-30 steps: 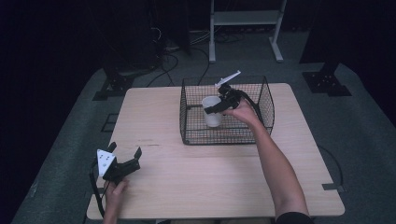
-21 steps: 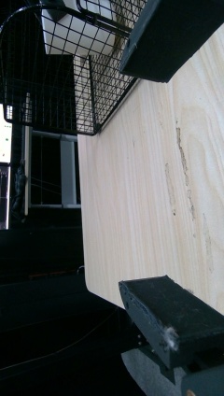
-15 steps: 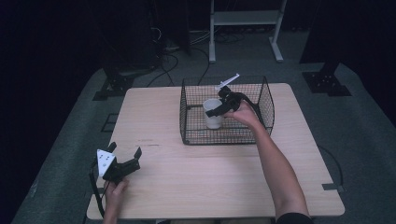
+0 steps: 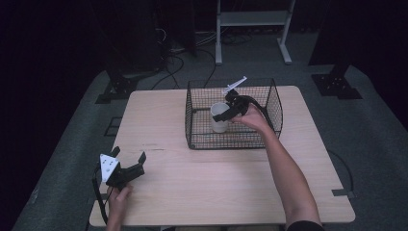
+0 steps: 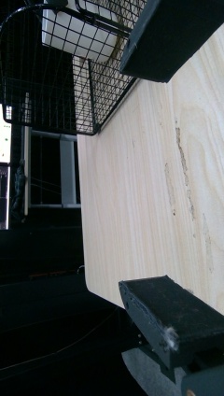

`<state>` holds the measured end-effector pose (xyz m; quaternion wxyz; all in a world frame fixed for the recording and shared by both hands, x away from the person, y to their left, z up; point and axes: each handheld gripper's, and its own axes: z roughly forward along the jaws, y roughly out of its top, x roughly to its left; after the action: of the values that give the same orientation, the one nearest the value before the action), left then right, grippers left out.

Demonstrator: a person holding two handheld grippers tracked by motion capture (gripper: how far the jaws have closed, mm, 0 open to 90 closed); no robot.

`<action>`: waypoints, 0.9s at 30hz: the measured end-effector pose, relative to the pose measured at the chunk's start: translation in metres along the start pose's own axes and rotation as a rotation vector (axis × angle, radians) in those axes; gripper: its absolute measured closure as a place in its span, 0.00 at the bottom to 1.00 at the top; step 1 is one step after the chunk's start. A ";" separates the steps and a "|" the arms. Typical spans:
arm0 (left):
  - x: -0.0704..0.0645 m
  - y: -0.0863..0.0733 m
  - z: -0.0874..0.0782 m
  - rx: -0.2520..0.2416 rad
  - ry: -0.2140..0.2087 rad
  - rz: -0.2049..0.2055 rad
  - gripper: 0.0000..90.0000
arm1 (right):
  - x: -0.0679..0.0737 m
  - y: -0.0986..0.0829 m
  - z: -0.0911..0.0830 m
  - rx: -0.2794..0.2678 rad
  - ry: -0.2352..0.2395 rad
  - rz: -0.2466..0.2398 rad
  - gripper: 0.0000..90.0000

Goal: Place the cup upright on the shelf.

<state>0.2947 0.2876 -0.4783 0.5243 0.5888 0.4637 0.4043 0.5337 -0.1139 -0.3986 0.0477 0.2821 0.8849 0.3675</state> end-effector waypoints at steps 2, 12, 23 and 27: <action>0.000 0.000 0.000 0.000 0.000 -0.001 0.00 | 0.000 0.000 0.000 -0.003 0.000 0.000 0.17; 0.000 0.000 0.000 0.001 0.002 0.000 0.00 | 0.002 0.003 -0.006 -0.049 0.000 0.014 0.13; 0.000 0.000 0.000 -0.002 0.002 -0.001 0.00 | 0.001 0.006 -0.023 -0.114 -0.002 0.030 0.13; 0.001 0.000 0.000 -0.005 0.003 -0.007 0.00 | 0.002 0.007 -0.032 -0.138 0.002 0.033 0.13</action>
<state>0.2953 0.2881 -0.4784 0.5266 0.5852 0.4654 0.4045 0.5257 -0.1286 -0.3711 0.0600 0.2922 0.8528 0.4287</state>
